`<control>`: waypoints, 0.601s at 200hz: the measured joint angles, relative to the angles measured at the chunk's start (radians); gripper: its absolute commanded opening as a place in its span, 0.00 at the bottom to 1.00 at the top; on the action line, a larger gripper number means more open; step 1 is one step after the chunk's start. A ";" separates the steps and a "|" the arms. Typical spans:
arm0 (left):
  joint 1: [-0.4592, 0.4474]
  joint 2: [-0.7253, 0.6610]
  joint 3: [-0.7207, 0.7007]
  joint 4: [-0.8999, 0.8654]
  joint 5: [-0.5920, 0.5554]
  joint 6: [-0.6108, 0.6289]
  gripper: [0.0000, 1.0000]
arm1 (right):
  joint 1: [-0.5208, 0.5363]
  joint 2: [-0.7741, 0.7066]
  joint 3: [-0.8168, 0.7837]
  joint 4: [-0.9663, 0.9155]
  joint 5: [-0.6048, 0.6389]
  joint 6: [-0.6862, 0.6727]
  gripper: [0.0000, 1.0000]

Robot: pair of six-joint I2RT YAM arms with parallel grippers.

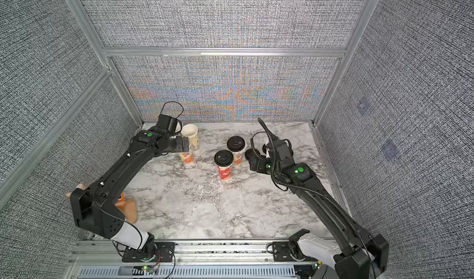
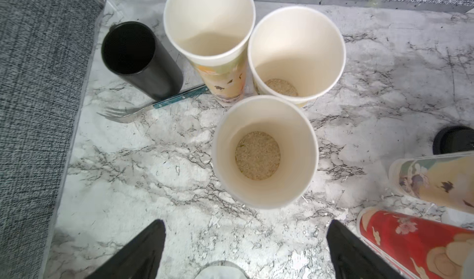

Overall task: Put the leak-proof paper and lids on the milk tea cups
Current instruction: Pick up the cup at the center of the board.

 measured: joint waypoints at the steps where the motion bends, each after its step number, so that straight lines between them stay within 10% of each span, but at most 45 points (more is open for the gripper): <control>1: 0.000 0.002 0.001 0.001 0.002 0.000 1.00 | 0.000 -0.001 -0.001 -0.001 0.000 0.000 0.86; 120: 0.029 0.160 0.073 0.069 0.020 0.048 1.00 | -0.011 -0.023 -0.052 -0.010 0.008 0.005 0.88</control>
